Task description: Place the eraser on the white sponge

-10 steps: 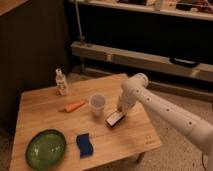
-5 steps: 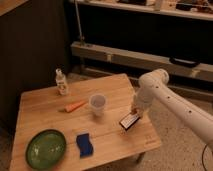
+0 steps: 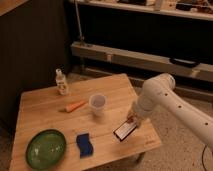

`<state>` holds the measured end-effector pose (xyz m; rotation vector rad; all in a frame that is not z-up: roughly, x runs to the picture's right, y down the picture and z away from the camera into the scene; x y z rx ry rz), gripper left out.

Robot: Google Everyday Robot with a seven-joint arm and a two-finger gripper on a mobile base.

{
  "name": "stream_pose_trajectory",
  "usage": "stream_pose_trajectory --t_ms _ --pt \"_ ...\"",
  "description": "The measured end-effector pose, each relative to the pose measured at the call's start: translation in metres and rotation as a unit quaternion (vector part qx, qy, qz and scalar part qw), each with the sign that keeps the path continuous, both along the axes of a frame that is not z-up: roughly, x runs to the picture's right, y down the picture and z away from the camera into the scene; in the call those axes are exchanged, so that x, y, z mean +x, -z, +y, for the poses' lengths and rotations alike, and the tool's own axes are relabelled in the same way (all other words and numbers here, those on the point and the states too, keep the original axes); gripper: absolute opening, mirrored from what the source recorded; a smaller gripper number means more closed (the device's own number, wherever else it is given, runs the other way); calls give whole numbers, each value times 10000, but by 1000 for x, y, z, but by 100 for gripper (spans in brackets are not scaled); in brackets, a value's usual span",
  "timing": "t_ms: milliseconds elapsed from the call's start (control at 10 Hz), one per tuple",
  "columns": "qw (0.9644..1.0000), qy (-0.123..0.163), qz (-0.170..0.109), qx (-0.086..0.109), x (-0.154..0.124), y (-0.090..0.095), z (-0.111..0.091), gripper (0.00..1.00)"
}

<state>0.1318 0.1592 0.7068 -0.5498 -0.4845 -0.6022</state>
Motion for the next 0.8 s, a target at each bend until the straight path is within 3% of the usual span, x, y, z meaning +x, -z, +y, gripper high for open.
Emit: stream_pose_trajectory --t_ms 200,800 --pt "9998 47 -182 85 -17 10 11 0" --pt "9996 37 -258 84 -22 14 10 0"
